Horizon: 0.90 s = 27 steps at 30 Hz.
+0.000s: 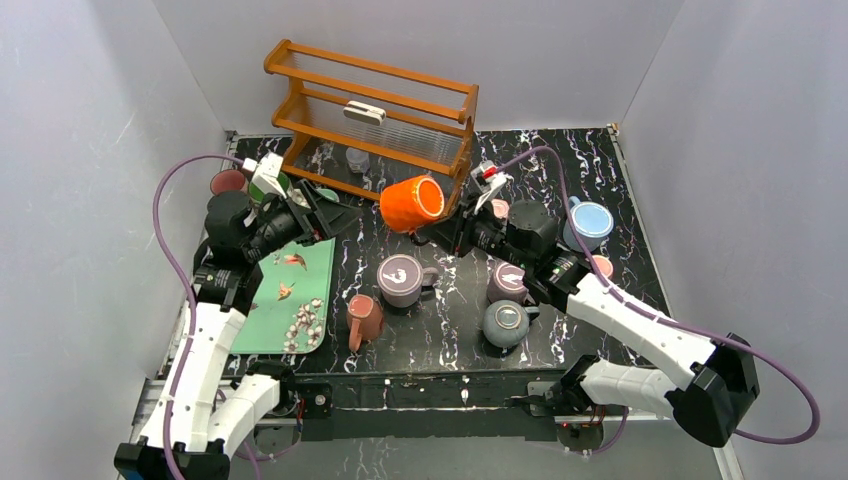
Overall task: Turn the mug right side up
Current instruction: Turn over the cup at the corner of the board.
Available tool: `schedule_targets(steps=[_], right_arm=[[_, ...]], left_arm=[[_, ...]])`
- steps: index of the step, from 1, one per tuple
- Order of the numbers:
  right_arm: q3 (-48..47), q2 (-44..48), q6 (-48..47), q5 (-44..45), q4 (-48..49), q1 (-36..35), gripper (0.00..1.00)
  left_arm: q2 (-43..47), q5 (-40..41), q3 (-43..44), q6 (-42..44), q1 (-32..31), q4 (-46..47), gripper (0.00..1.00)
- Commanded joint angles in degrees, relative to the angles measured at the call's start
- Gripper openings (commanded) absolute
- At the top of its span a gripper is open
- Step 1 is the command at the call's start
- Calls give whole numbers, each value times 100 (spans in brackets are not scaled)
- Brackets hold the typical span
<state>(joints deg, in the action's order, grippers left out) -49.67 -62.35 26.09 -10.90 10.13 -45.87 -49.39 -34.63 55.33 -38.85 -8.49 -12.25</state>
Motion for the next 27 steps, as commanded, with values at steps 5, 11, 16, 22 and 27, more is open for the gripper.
schedule_targets(steps=[5,11,16,22,27], right_arm=[[-169,-138,839,433,2129,-19,1],[-238,-405,1492,226,2997,-34,1],[-378,-522,1786,167,3241,-75,1],[-420,-653,2198,21,3710,-125,1],[-421,-706,2459,-108,4003,-179,1]], left_arm=[[332,-922,-770,-1454,-52,1992,93],[184,-1190,-1764,-3229,-94,4845,89],[-27,-1031,-1876,-3209,-215,5096,87],[-139,-620,-1844,-3000,-703,5127,85],[-266,-285,-1754,-2907,-1084,5203,78]])
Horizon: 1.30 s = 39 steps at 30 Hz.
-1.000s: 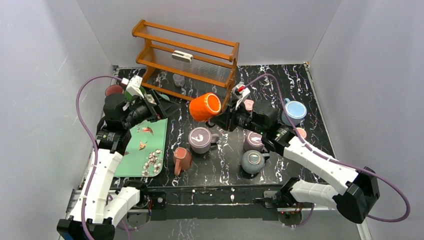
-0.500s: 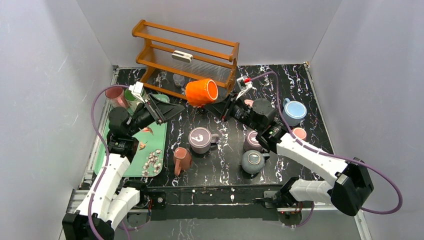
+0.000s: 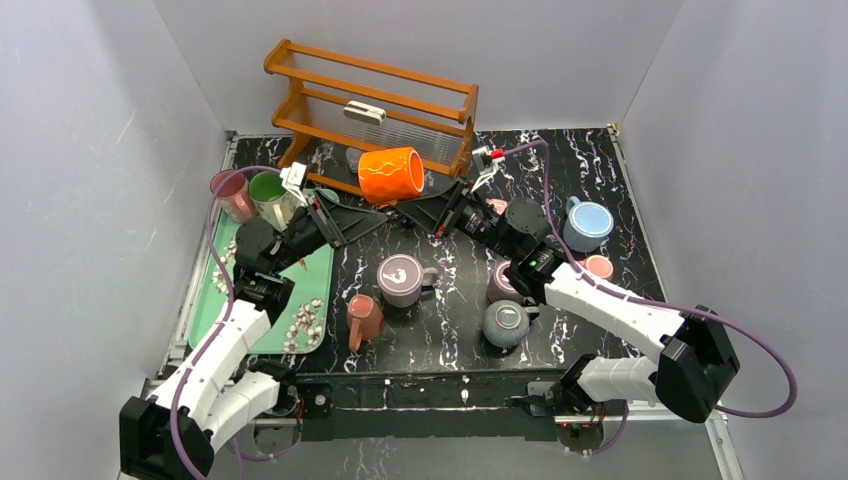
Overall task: Turn the mug right side up
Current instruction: Turn over the cup at the corner of the board.
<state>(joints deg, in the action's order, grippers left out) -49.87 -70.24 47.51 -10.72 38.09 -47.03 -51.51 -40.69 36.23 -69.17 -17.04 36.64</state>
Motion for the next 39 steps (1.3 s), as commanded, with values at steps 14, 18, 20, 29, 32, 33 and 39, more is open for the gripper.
schedule_targets(steps=[14,18,20,29,32,33,39], right_arm=[[-395,47,517,-542,1365,-106,1],[-350,76,531,-604,1366,-122,1],[-328,104,545,-615,1368,-123,1],[-253,159,404,-718,1184,-140,1],[-189,220,271,-662,983,-134,1],[-161,248,246,-614,924,-140,4],[-20,529,-74,-351,701,-136,31]], left_arm=[[-326,541,244,261,-745,630,47],[-342,585,252,140,-774,832,44],[-343,595,284,106,-796,937,42],[-246,762,285,97,-863,1168,11],[-136,847,241,252,-863,1200,0],[-105,870,223,303,-863,1204,0],[-11,1099,67,605,-871,1205,0]])
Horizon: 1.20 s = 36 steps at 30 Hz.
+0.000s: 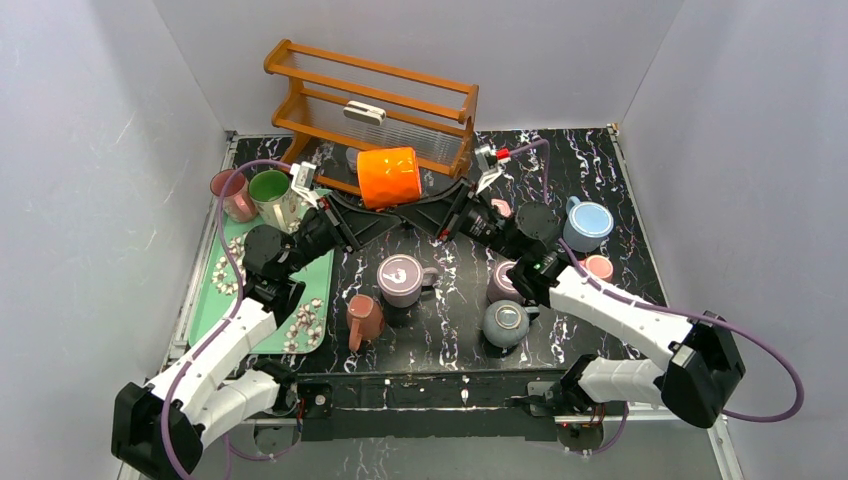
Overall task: Turn the mug right side up
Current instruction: Turn over the cup at the corner of the board.
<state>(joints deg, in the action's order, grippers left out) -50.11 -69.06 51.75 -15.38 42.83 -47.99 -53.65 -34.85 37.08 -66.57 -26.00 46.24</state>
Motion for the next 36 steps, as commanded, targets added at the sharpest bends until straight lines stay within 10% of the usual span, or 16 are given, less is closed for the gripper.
schedule_targets(steps=[1,17,36], right_arm=[[47,463,-570,138,214,-36,36],[335,1511,-1334,730,-911,-39,98],[715,3243,-2107,2080,-3041,-37,99]], left_arm=[[205,522,-32,417,25,250,0],[159,1617,179,2371,25,-881,0],[93,5115,1335,5369,31,-4908,0]])
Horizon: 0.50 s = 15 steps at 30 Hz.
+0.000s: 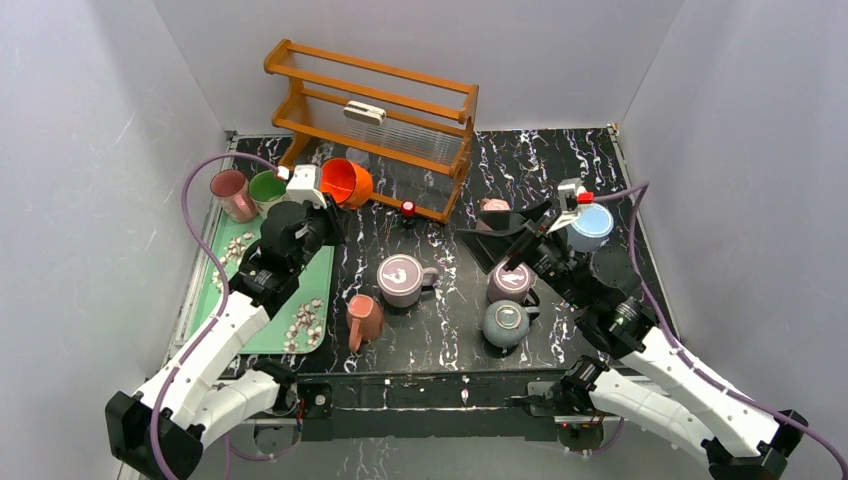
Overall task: Turn the mug right side up
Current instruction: Turn over the cup at the corner of the board, then place the cup on the tray.
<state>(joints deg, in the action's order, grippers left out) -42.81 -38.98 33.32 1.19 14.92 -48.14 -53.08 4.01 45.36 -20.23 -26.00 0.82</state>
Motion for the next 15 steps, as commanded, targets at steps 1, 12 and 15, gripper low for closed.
schedule_targets(steps=[1,12,15], right_arm=[[-23,266,-279,453,-308,-28,99],[23,515,-471,574,-922,-21,99],[44,607,-512,601,-976,-21,99]], left_arm=[[2,1343,512,869,33,-394,0],[-1006,1958,721,1695,150,-834,0],[-1336,1849,808,1701,288,-896,0]])
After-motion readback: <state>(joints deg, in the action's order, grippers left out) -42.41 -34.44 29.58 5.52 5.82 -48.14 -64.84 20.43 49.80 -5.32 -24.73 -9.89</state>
